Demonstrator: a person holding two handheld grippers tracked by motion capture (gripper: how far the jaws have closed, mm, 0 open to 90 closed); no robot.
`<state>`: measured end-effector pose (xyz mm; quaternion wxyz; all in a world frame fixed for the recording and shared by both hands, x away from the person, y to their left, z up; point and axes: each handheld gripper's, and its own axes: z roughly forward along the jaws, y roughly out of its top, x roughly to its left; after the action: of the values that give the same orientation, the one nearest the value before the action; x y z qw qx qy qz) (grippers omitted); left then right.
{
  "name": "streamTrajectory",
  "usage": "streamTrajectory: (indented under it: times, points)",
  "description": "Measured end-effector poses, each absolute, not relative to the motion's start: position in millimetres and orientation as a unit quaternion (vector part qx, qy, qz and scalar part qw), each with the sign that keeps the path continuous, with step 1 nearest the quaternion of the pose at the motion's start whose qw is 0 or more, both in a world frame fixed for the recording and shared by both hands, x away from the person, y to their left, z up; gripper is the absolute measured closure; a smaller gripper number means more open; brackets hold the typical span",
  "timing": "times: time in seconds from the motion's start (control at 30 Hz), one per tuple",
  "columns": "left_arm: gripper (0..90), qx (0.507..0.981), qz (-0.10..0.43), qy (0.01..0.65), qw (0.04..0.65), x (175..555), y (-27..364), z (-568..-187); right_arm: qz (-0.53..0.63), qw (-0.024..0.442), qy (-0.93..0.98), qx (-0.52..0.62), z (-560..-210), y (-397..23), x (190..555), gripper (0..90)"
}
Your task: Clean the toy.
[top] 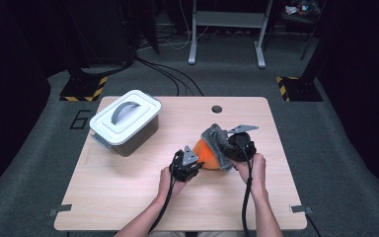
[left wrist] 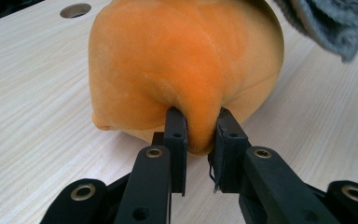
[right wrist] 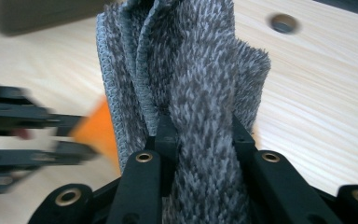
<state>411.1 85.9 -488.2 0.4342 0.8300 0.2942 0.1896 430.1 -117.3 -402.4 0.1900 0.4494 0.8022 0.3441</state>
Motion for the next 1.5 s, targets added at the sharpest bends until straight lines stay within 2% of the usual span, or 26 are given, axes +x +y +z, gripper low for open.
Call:
streamTrajectory:
  times: [0.2,0.9,1.03,1.37,1.5]
  points:
    - [78.0,0.830,0.187,0.298,0.433,412.2,88.1,-488.8,0.319,0.192,0.817,0.440,-411.4,-101.7,434.5,72.3]
    - [78.1,0.826,0.173,0.316,0.435,417.6,94.4,-493.7,0.319,0.180,0.761,0.535,-436.4,-172.3,441.8,71.4]
    - [78.1,0.825,0.172,0.318,0.434,418.8,94.1,-494.8,0.329,0.163,0.766,0.528,-438.6,-167.5,440.0,71.4]
    - [78.0,0.824,0.171,0.316,0.438,418.3,91.6,-493.2,0.267,0.158,0.772,0.554,-464.8,-164.3,458.9,71.4]
    - [78.1,0.824,0.165,0.316,0.441,416.6,90.4,-489.7,0.238,0.141,0.781,0.560,-477.3,-166.9,465.4,71.4]
